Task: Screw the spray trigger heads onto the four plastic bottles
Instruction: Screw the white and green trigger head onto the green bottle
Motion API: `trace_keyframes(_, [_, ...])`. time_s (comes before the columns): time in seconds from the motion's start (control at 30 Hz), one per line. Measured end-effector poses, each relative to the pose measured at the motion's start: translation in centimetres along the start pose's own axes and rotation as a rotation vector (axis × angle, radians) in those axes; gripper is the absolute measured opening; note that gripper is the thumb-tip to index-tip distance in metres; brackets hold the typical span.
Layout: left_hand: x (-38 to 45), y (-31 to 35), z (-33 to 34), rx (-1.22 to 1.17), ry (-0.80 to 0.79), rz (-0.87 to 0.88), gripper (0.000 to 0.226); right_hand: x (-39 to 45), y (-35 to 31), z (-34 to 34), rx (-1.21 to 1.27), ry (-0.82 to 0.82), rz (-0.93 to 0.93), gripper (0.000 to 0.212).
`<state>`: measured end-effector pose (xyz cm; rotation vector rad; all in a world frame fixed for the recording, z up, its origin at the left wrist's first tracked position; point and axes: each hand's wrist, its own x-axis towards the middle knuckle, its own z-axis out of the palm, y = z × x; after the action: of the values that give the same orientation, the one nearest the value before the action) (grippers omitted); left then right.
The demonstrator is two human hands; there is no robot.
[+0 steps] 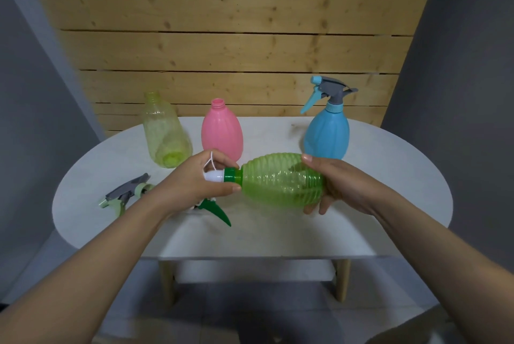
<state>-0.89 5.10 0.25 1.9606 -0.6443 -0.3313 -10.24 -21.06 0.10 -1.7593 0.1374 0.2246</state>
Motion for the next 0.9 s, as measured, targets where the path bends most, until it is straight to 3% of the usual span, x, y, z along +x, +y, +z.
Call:
trace_keyframes(0.07, [0.0,0.0,0.0,0.009,0.002,0.004,0.032,0.2,0.2,0.2,-0.025,0.009,0.059,0.087])
trace_keyframes(0.2, [0.1,-0.1,-0.1,-0.006,0.026,-0.029,0.03,0.1,0.1,0.6,-0.014,-0.041,0.051,0.085])
trace_keyframes(0.4, [0.4,-0.1,-0.5,-0.05,0.056,-0.075,0.028,-0.3,-0.4,-0.3,0.038,-0.021,-0.168,0.066])
trace_keyframes(0.53, [0.1,0.3,-0.7,-0.058,-0.007,-0.107,0.035,-0.6,-0.7,-0.4,-0.007,-0.019,-0.138,0.045])
trace_keyframes(0.7, [-0.1,0.5,-0.5,-0.032,-0.066,-0.097,0.031,-0.5,-0.6,0.2,-0.079,0.01,0.033,0.091])
trace_keyframes(0.9, [0.1,0.2,-0.7,-0.061,0.014,-0.159,0.027,-0.9,-0.6,-0.2,0.034,-0.042,-0.123,0.07])
